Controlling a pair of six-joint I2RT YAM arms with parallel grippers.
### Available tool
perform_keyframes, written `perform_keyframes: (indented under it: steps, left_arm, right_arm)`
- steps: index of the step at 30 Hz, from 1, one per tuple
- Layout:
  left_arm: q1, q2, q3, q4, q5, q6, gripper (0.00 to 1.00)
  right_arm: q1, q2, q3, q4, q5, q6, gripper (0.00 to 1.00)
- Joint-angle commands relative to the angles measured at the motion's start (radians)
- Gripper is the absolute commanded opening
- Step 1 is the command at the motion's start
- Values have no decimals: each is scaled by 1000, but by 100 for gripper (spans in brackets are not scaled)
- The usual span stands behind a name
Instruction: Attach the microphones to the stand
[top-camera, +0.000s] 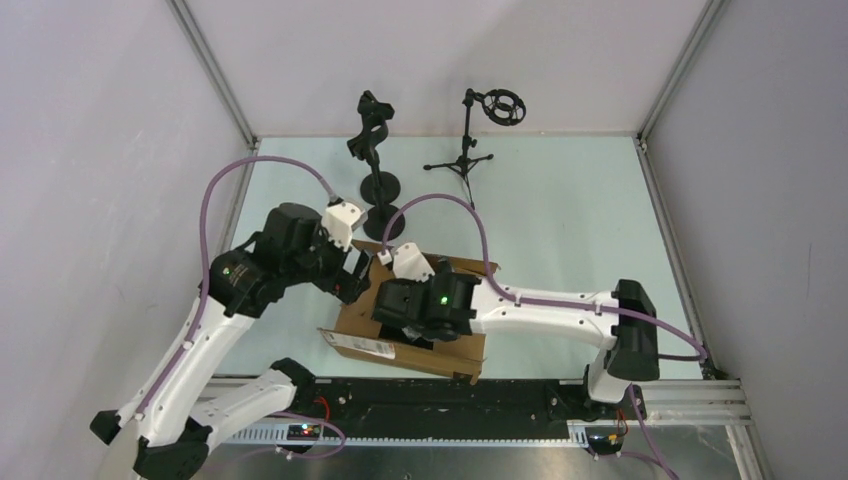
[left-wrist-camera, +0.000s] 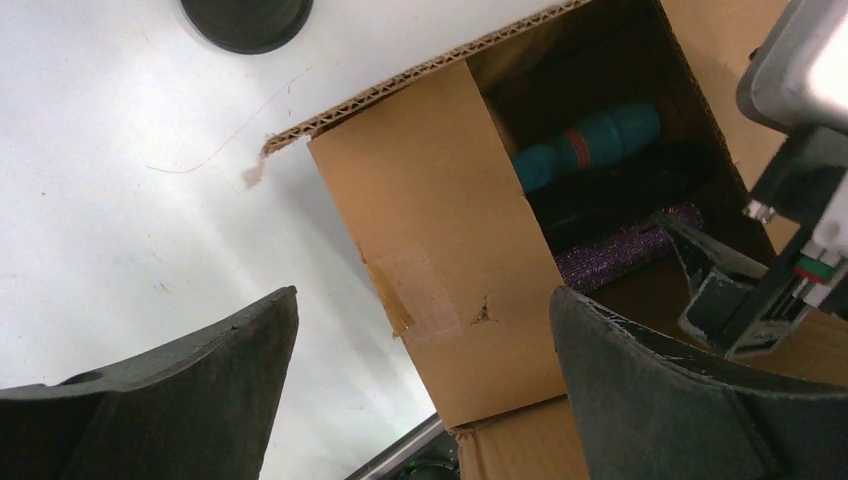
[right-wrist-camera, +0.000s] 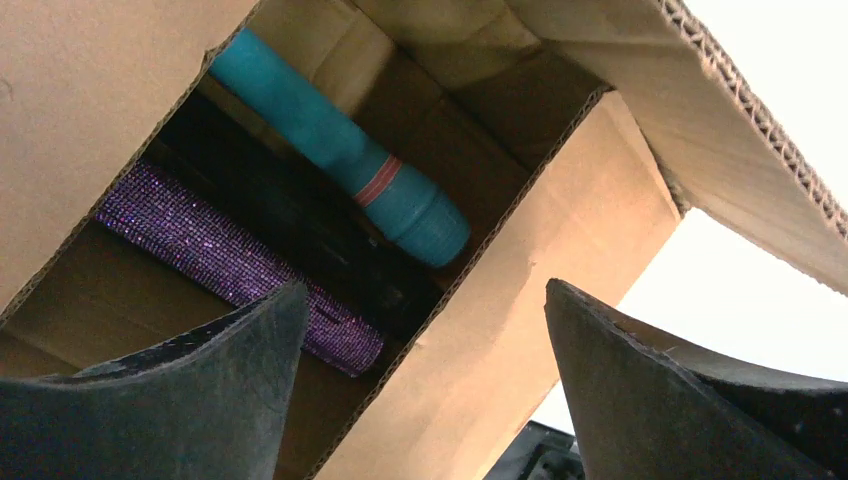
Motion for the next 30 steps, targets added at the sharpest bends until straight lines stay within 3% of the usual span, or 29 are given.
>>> perform_keyframes:
  steps: [1, 4, 9, 14, 16, 20, 30]
  left_arm:
    - [-63, -26, -43, 16, -61, -50, 100]
    - [-95, -48, -83, 26, -95, -81, 100]
    - [-137, -77, -118, 58, -134, -128, 100]
    - [-203, -47, -120, 83, -160, -188, 100]
    - [-220, -26, -101, 84, -115, -221, 100]
    - [-295, 19, -99, 108, -208, -210, 100]
    - [-464, 119, -120, 209, -328, -206, 100]
  right_arm:
    - [30, 33, 84, -160, 152, 195, 91]
    - [31, 29, 53, -148, 154, 212, 86]
    - [21, -24, 0, -162, 173, 239, 61]
    - [25, -133, -68, -187, 195, 314, 47]
    - [34, -177, -85, -205, 204, 334, 37]
    - [41, -237, -101, -208, 208, 354, 24]
    - [56, -313, -137, -285, 253, 404, 7]
